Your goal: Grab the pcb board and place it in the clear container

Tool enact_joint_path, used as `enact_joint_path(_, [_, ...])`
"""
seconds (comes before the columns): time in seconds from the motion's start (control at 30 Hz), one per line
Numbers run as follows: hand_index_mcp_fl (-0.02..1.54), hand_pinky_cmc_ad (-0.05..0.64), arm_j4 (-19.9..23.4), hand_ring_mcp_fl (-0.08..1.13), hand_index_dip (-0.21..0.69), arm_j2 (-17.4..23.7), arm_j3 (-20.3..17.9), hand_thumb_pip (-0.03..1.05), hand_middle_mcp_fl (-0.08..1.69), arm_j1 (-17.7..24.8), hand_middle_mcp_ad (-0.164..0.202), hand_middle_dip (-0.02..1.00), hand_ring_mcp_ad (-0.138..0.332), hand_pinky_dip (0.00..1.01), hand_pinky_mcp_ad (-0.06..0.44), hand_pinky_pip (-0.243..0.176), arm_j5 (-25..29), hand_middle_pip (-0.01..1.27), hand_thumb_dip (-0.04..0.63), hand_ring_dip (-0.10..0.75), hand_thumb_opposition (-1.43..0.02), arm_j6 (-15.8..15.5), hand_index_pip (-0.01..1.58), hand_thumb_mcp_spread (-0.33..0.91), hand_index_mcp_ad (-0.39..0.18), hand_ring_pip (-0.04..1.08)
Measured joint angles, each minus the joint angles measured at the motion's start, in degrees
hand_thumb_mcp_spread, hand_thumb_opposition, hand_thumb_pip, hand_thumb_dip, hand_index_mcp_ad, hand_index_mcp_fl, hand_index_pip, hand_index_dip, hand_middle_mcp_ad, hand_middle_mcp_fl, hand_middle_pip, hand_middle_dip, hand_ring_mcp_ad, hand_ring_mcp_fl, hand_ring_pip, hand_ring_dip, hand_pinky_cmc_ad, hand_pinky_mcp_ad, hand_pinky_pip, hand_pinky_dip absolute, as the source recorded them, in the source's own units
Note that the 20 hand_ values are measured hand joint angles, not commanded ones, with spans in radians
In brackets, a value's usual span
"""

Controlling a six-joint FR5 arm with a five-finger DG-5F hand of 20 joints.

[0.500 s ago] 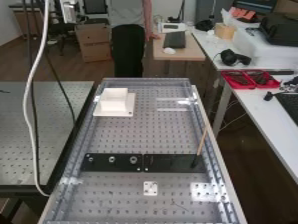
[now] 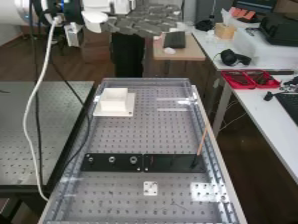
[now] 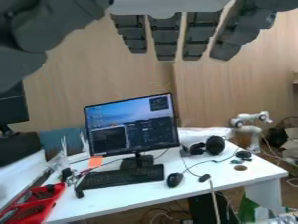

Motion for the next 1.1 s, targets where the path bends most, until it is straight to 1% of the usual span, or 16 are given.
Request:
enact_joint_path(0.03, [0.00,0.248,0.31,0.02,0.061,-0.12,-0.44,0.11,0.00,0.12,0.120,0.02,0.138,0.18,0.155,-0.091,0.48,0.12,0.002,-0.023,-0.56,0.28,0.06,0.16,0.024,0.08])
enact_joint_path(0.07, [0.00,0.246,0.90,0.02,0.061,-0.35,-1.21,0.12,0.00,0.34,0.119,0.02,0.143,0.19,0.166,-0.089,1.31,0.12,0.007,-0.024,-0.56,0.75,0.06,0.17,0.024,0.08])
enact_joint_path(0.1, [0.00,0.250,1.43,0.02,0.063,-0.52,-1.74,0.12,0.00,0.51,0.133,0.02,0.147,0.20,0.168,-0.089,1.94,0.13,0.007,-0.028,-0.56,1.04,0.07,0.17,0.024,0.08])
enact_joint_path(0.17, [-0.01,0.262,2.57,0.03,0.066,-0.78,-2.78,0.13,0.00,0.85,0.140,0.02,0.155,0.20,0.168,-0.089,3.13,0.13,0.007,-0.033,-0.57,1.40,0.07,0.16,0.024,0.08])
enact_joint_path(0.2, [-0.01,0.264,3.36,0.03,0.077,-0.89,-3.41,0.13,0.00,1.06,0.138,0.02,0.157,0.21,0.164,-0.106,3.92,0.13,0.007,-0.033,-0.57,1.56,0.07,0.19,0.030,0.08])
enact_joint_path(0.23, [-0.01,0.265,4.22,0.03,0.075,-1.04,-4.10,0.13,0.00,1.30,0.138,0.02,0.152,0.21,0.168,-0.106,4.86,0.13,0.007,-0.033,-0.58,1.72,0.06,0.19,0.033,0.08])
enact_joint_path(0.3, [-0.01,0.264,5.93,0.03,0.089,-1.26,-5.33,0.13,0.00,1.70,0.141,0.02,0.168,0.21,0.166,-0.122,6.39,0.13,0.007,-0.033,-0.59,2.01,0.06,0.20,0.033,0.08])
enact_joint_path(0.33, [-0.01,0.264,6.06,0.03,0.106,-1.27,-5.42,0.14,-0.01,1.72,0.141,0.02,0.168,0.22,0.168,-0.124,6.49,0.13,0.007,-0.033,-0.59,2.04,0.07,0.20,0.033,0.08])
enact_joint_path(0.4, [-0.01,0.264,8.34,0.03,0.110,-1.42,-7.00,0.15,-0.01,2.12,0.143,0.02,0.169,0.23,0.168,-0.124,8.32,0.13,0.003,-0.033,-0.59,2.67,0.06,0.20,0.035,0.08])
enact_joint_path(0.53, [-0.01,0.264,12.23,0.03,0.159,-1.62,-9.59,0.15,-0.01,2.64,0.143,0.02,0.176,0.25,0.164,-0.124,11.35,0.13,0.007,-0.033,-0.59,4.33,0.07,0.23,0.035,0.08])
enact_joint_path(0.67, [0.07,0.265,15.92,0.03,0.215,-2.05,-11.85,0.15,-0.01,3.35,0.143,0.02,0.175,0.27,0.168,-0.124,14.77,0.13,0.007,-0.033,-0.60,5.48,0.07,0.25,0.035,0.08])
enact_joint_path(0.73, [0.11,0.265,17.01,0.03,0.281,-2.46,-12.51,0.16,-0.01,3.74,0.143,0.03,0.175,0.28,0.168,-0.124,16.43,0.13,0.003,-0.033,-0.60,6.01,0.07,0.27,0.035,0.08])
enact_joint_path(0.8, [0.11,0.265,18.52,0.03,0.290,-3.25,-13.35,0.17,-0.01,4.31,0.140,0.03,0.176,0.28,0.168,-0.124,19.01,0.12,0.007,-0.033,-0.60,7.23,0.06,0.28,0.031,0.08])
enact_joint_path(0.9, [0.13,0.265,21.26,0.03,0.354,-4.35,-14.72,0.17,-0.01,5.13,0.143,0.03,0.176,0.28,0.164,-0.124,22.57,0.12,0.007,-0.033,-0.62,8.33,0.07,0.31,0.031,0.08])
enact_joint_path(0.97, [0.14,0.265,23.24,0.03,0.386,-4.94,-15.60,0.17,-0.01,5.61,0.140,0.03,0.176,0.28,0.164,-0.124,24.71,0.13,0.016,-0.031,-0.63,8.64,0.07,0.32,0.030,0.08])
enact_joint_path(1.1, [0.14,0.265,27.47,0.03,0.433,-6.06,-17.18,0.21,-0.01,6.40,0.143,0.04,0.176,0.28,0.168,-0.124,28.78,0.13,0.016,-0.031,-0.65,8.53,0.07,0.35,0.028,0.08])
